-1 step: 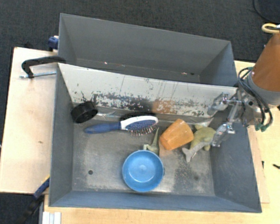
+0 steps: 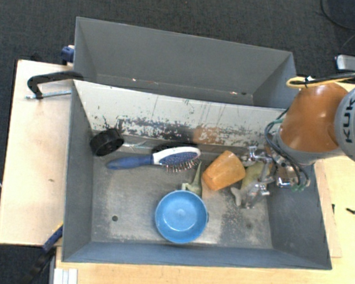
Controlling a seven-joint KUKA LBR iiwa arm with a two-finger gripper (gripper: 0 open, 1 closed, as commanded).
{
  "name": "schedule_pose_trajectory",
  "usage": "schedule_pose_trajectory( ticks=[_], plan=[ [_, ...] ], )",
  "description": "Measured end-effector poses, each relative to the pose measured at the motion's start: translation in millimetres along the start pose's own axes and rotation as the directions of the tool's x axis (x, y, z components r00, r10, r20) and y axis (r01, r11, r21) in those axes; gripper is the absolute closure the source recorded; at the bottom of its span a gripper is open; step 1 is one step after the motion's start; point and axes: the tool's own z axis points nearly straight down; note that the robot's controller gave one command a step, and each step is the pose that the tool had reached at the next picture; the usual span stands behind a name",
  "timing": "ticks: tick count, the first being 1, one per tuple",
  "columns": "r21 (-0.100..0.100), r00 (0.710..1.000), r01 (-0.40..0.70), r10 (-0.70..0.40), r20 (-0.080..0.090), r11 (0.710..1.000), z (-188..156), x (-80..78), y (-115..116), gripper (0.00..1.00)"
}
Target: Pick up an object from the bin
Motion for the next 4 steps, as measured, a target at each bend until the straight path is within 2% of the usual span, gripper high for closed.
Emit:
schedule_pose_trajectory(
  ticks=[1,2,3,4],
  plan=[
    [0.000,0.992,0.123,-0.123,-0.001,0.992,-1.8,15.5,-19.3,0.00],
    [-0.001,0.991,0.136,-0.136,0.002,0.991,-8.4,-3.6,33.0,0.00],
    [0.001,0.958,0.287,-0.287,0.006,0.958,-40.9,-33.3,97.3,0.00],
    [0.002,0.883,0.470,-0.470,0.002,0.883,-3.7,13.2,119.1,0.00]
  ],
)
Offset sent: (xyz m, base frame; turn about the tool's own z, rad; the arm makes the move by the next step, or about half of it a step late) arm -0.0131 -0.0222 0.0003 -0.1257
